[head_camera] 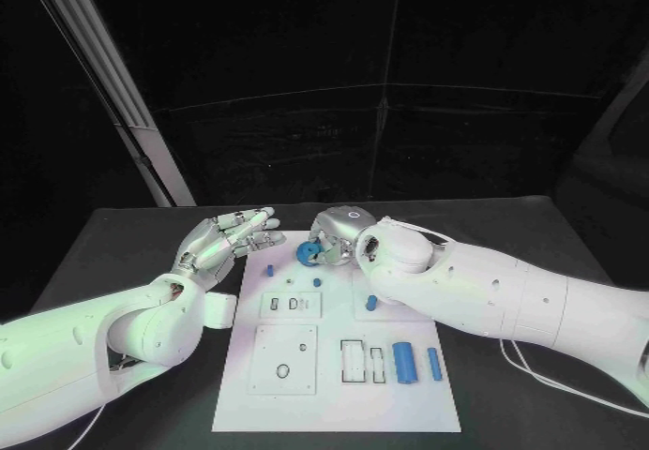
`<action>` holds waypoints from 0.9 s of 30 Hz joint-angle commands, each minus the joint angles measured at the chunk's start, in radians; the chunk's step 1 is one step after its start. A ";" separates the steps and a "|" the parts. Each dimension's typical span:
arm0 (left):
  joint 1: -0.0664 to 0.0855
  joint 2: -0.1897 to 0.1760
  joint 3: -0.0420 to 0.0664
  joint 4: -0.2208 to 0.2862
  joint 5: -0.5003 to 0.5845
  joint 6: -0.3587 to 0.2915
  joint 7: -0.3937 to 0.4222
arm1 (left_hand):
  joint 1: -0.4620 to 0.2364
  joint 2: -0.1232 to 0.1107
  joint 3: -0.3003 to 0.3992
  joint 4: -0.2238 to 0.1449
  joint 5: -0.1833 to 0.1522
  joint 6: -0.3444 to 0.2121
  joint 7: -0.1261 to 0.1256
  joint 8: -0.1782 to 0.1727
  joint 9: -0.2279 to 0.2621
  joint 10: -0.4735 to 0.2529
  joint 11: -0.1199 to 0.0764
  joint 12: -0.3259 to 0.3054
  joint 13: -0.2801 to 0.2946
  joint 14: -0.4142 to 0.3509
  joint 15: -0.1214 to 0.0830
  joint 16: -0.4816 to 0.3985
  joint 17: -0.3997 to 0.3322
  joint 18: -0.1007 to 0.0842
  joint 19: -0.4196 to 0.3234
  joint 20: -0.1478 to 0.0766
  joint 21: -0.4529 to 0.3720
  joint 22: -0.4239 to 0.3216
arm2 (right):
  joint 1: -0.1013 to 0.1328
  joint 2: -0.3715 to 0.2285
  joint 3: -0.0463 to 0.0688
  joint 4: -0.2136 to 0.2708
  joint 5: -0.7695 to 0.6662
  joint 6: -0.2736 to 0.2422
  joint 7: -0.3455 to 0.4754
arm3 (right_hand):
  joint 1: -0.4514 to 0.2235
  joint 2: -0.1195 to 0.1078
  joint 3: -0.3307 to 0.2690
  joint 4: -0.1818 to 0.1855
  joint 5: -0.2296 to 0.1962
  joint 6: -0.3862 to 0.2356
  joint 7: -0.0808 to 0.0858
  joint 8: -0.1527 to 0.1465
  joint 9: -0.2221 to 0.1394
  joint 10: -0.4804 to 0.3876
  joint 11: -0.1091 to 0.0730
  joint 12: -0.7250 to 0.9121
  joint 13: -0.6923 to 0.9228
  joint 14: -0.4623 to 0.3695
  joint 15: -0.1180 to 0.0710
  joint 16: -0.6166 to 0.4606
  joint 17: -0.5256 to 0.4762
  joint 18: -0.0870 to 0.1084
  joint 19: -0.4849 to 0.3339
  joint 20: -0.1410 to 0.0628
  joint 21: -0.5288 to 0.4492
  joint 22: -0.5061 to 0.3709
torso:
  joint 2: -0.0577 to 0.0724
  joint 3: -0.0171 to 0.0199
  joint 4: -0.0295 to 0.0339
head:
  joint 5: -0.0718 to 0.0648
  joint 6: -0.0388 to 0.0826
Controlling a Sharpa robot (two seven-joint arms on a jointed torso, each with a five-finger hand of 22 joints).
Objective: Assemble the parts on the task board
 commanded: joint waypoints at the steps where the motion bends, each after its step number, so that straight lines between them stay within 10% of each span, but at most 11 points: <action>1: 0.001 0.001 0.001 0.001 -0.002 0.014 0.000 | 0.002 0.009 -0.001 -0.005 -0.004 -0.005 0.050 -0.004 -0.001 -0.008 -0.003 -0.003 -0.001 -0.008 -0.001 -0.004 -0.001 0.004 0.009 0.000 -0.004 -0.002 | 0.002 0.003 0.000 -0.001 -0.010 0.017 0.000 | -0.023 -0.007 -0.016 0.010 -0.009 -0.016 0.004 -0.012 -0.002 0.042 0.010 -0.009 0.152 0.073 0.009 0.002 0.110 -0.009 0.038 0.010 0.002 0.174 | 0.000 0.0001 0.0009 | -0.001 -0.002; 17: 0.002 -0.002 0.001 0.001 -0.002 0.017 -0.003 | 0.002 0.010 0.000 -0.007 -0.004 -0.008 0.050 -0.004 -0.001 -0.008 -0.002 -0.003 -0.001 -0.009 0.000 -0.005 -0.001 0.004 0.010 0.000 -0.005 -0.002 | 0.002 -0.037 0.000 0.033 0.018 -0.041 0.014 | -0.079 -0.010 -0.048 0.060 0.002 -0.055 0.017 -0.015 0.002 0.030 0.022 -0.029 0.138 0.073 0.022 0.002 0.111 -0.009 0.037 0.024 0.001 0.173 | -0.001 0.0014 -0.0010 | -0.003 0.003; 27: 0.002 -0.011 0.001 0.003 -0.002 0.018 -0.003 | 0.003 0.010 0.000 -0.009 -0.004 -0.007 0.050 -0.004 -0.001 -0.009 -0.002 -0.003 -0.001 -0.010 0.000 -0.005 -0.001 0.004 0.010 0.000 -0.005 -0.002 | 0.001 -0.279 -0.001 0.151 0.365 -0.148 0.269 | 0.012 0.005 -0.033 0.003 0.027 -0.037 0.013 -0.011 0.003 -0.003 0.017 -0.083 0.095 0.059 0.018 -0.025 0.051 0.005 -0.009 0.021 -0.024 0.113 | -0.005 0.0045 -0.0164 | -0.004 0.010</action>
